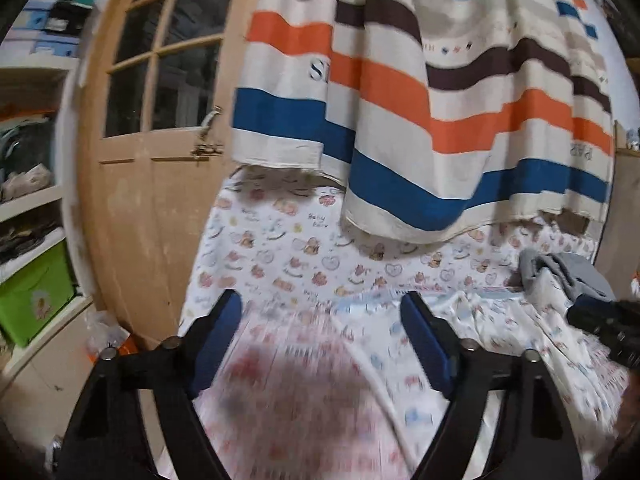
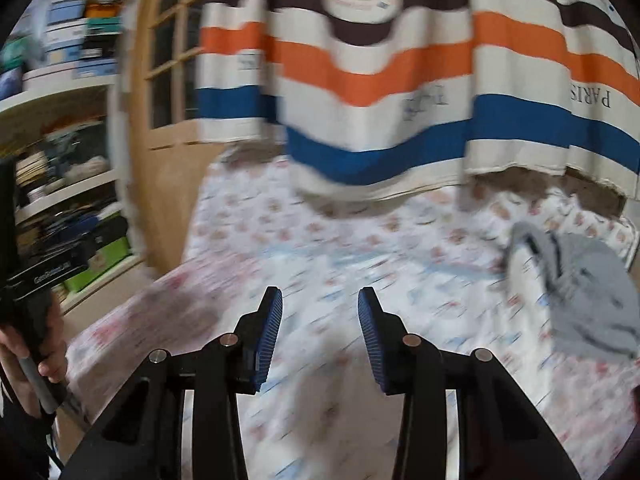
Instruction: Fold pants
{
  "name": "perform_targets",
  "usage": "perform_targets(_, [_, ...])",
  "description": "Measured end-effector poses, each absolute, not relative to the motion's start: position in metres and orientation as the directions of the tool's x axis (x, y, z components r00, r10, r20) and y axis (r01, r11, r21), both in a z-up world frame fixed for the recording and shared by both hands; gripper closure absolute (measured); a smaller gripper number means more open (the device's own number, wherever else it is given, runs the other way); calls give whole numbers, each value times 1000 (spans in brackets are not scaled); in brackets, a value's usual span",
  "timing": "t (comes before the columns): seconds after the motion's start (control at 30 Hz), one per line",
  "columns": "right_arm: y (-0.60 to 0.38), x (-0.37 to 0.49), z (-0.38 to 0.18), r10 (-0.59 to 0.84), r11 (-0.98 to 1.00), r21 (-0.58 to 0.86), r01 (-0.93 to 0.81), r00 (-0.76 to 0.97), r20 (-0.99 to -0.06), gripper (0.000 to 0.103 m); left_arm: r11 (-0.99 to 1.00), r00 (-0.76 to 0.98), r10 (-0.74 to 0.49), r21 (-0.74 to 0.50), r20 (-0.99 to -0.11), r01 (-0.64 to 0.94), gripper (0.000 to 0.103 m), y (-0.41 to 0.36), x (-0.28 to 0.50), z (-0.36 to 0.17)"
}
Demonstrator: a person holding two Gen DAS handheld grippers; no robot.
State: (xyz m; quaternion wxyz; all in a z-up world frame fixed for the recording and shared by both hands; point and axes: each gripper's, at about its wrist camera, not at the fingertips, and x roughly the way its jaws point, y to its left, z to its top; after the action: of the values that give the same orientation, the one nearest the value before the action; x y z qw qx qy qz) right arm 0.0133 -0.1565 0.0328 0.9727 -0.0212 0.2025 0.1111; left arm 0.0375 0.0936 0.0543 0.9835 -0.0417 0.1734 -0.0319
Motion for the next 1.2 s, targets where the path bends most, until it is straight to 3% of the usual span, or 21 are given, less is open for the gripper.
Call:
perform_targets(0.17, [-181,106,58,192,980,67,-185,822,-537,62,988,894,-40,-154,-446,-33,42,85,120,64])
perform_targets(0.33, [-174,179,58,179,982,60,-180,771,-611,62,985,854,-68,-169,-516,-23,43,70,185,67])
perform_targets(0.57, [-149,254,29,168,980,35,-194,732,-660,62,963,649,-216,-270,-730,16,42,70,235,-3])
perform_targets(0.73, [-140,270,6,179,977,30,-212,732,-657,62,953,619,-247,-302,-745,18,43,68,248,-31])
perform_targets(0.87, [-146,275,-1,156,979,5,-205,730,-666,62,958,592,-248,-284,-767,33,52,60,260,-47])
perform_targets(1.0, [-171,281,5,198,978,87,-190,715,-671,62,921,555,-329,-389,-764,12,54,65,266,-56])
perform_targets(1.1, [-181,285,5,223,972,102,-211,697,-681,62,938,577,-294,-347,-762,19,56,62,266,-54])
perform_targets(1.13, [-182,286,4,213,973,88,-211,696,-685,62,943,582,-280,-331,-763,19,66,61,266,-54])
perform_targets(1.17, [-183,287,2,204,974,74,-212,694,-691,62,948,582,-267,-319,-768,13,86,60,267,-55])
perform_targets(1.2, [-184,288,1,202,974,72,-214,690,-695,62,948,577,-265,-319,-773,8,100,61,269,-58])
